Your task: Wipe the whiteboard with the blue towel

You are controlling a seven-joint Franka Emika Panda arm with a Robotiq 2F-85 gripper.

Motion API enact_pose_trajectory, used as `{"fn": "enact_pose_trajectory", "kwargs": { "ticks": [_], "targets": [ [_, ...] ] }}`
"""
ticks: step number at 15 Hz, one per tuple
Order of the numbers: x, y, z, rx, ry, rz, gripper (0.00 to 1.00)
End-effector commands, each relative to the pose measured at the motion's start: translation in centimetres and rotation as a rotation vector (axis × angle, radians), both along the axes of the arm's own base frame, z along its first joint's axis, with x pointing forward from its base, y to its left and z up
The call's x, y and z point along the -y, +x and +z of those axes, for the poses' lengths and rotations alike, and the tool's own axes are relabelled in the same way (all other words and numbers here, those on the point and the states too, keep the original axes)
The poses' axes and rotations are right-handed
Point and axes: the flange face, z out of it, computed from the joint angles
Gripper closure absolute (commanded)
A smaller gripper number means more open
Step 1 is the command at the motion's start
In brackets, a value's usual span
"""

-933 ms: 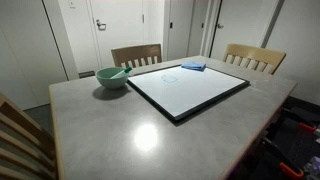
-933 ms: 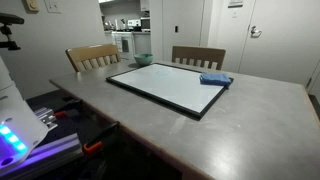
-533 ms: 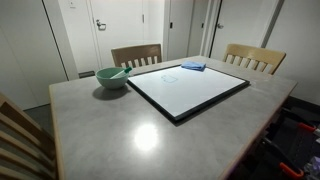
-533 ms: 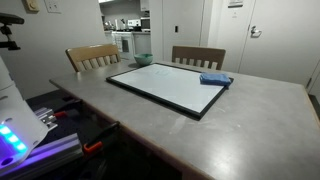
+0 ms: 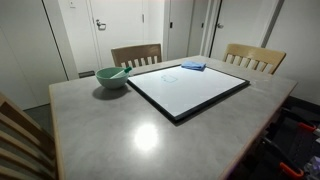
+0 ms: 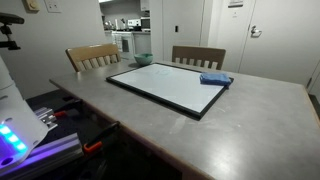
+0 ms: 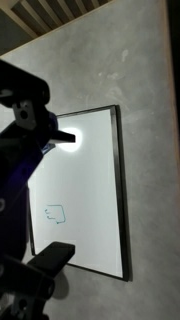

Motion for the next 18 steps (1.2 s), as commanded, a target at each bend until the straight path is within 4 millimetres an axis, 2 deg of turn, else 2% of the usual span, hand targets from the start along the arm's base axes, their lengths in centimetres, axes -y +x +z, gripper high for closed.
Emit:
{"fn": "enact_pose_trajectory", "kwargs": {
  "ticks": [1, 9, 14, 18],
  "targets": [
    [1.7, 2.3, -1.8, 0.006, 0.004, 0.139, 0.00],
    [3.6, 7.6, -4.6, -0.052, -0.066, 0.459, 0.00],
    [5.5, 11.4, -5.8, -0.061, -0.106, 0.556, 0.00],
    [7.1, 14.6, -7.7, -0.055, -0.100, 0.591, 0.00]
  ]
}}
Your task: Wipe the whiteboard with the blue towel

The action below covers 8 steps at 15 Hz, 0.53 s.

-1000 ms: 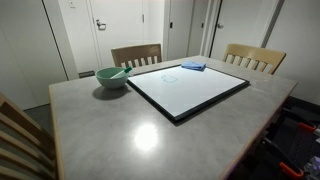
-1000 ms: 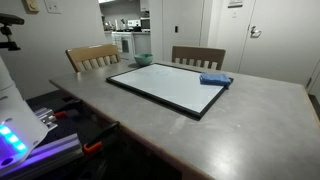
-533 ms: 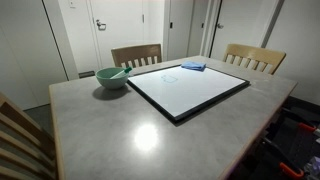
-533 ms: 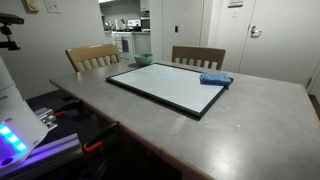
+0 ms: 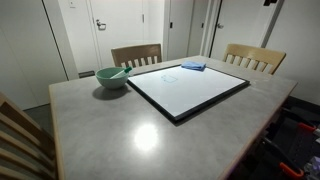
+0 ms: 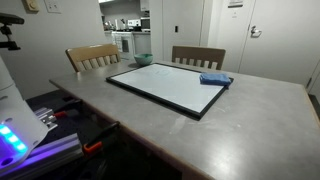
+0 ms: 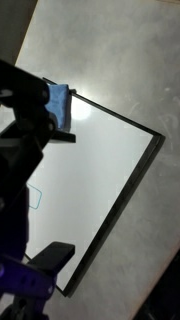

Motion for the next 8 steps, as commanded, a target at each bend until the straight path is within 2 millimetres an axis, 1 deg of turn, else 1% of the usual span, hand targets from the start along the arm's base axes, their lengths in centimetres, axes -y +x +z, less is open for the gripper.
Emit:
{"fn": "enact_pose_trajectory", "kwargs": {
  "ticks": [1, 4, 8],
  "targets": [
    [2.2, 3.5, -2.0, -0.008, 0.019, 0.034, 0.00],
    [2.9, 5.7, -3.5, -0.009, 0.051, 0.043, 0.00],
    [4.1, 8.7, -4.8, -0.026, 0.050, 0.046, 0.00]
  ]
}}
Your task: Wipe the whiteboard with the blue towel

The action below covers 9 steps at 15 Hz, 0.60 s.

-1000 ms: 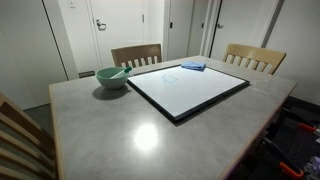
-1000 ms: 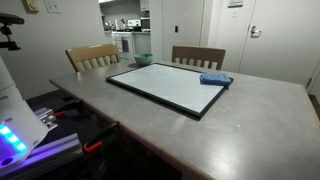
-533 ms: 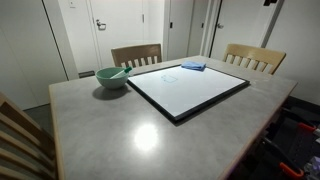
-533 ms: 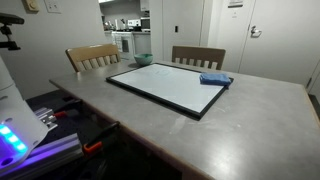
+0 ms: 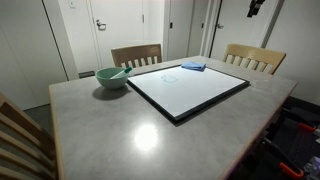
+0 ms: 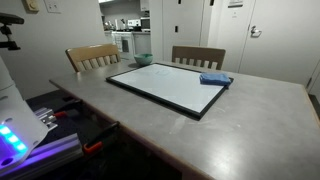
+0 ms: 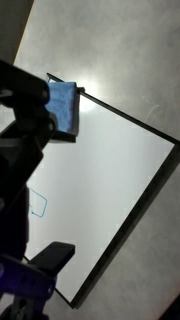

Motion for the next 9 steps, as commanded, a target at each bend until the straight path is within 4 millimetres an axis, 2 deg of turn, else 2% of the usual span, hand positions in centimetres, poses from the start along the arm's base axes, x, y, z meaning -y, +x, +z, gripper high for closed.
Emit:
{"fn": "enact_pose_trajectory", "kwargs": {
  "ticks": [1, 9],
  "targets": [
    [1.7, 3.4, -0.8, -0.013, -0.009, 0.016, 0.00],
    [2.1, 9.1, -2.7, -0.049, -0.038, 0.047, 0.00]
  ]
}}
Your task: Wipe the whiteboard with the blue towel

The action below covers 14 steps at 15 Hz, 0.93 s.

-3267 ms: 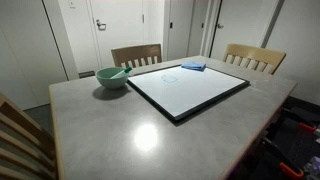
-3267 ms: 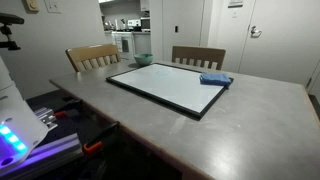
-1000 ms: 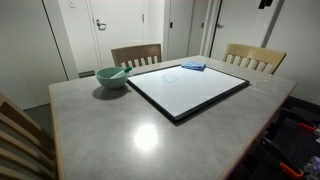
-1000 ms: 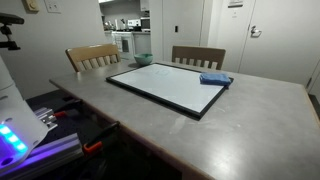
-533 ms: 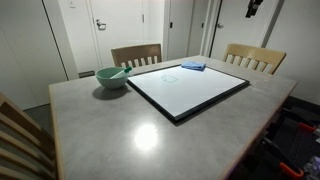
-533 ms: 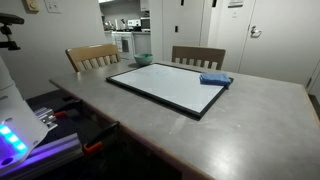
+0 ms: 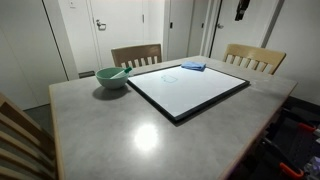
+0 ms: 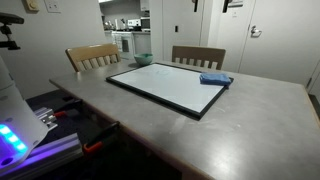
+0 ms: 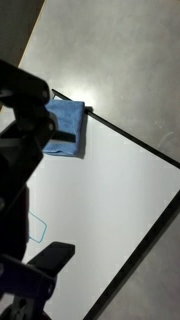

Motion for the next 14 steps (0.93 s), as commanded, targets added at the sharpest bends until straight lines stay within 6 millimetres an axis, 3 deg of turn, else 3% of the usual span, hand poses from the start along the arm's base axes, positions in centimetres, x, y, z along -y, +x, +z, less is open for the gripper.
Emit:
{"fn": "enact_pose_trajectory", "kwargs": {
  "ticks": [1, 3, 4, 9, 14],
  "targets": [
    [0.7, 2.5, -1.2, -0.023, 0.027, 0.027, 0.00],
    [0.8, 2.3, -0.3, -0.024, 0.067, 0.049, 0.00],
    [0.1, 2.1, -1.2, -0.028, 0.015, 0.018, 0.00],
    [0.2, 1.8, -0.7, -0.012, 0.044, 0.040, 0.00],
    [0.5, 4.6, -5.0, 0.030, 0.064, 0.211, 0.00]
  ]
}}
